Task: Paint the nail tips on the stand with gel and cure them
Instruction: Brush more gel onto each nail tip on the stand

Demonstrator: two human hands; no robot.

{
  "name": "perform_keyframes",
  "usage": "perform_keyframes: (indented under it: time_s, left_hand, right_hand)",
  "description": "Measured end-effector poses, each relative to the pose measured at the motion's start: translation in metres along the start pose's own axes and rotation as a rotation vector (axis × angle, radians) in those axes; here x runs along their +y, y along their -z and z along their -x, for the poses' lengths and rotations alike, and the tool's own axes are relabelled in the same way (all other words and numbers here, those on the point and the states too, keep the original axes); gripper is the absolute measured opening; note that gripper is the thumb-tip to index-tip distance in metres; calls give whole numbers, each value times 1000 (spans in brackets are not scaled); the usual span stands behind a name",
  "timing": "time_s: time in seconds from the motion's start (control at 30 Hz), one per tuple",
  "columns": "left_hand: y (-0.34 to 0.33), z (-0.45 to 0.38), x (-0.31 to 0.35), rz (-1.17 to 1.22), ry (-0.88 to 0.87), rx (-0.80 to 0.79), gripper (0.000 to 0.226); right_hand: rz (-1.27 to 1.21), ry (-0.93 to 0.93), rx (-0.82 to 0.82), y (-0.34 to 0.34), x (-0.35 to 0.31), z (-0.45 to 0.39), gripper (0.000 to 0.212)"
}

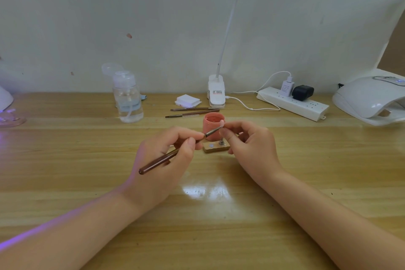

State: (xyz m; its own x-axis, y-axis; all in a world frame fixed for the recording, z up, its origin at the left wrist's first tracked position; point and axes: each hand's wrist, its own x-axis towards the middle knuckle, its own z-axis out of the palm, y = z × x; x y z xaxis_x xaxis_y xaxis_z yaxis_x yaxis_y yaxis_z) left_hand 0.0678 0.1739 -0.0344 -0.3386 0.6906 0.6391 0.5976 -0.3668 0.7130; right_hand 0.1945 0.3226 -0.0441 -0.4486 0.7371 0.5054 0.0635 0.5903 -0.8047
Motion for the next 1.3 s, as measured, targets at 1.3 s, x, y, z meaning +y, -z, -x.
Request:
perform_keyframes:
  time_s: [1.3]
  left_hand:
    - [-4,3,2,-115,-3,-16,26]
  right_hand:
    - [34,37,9,-2,1,-1,19]
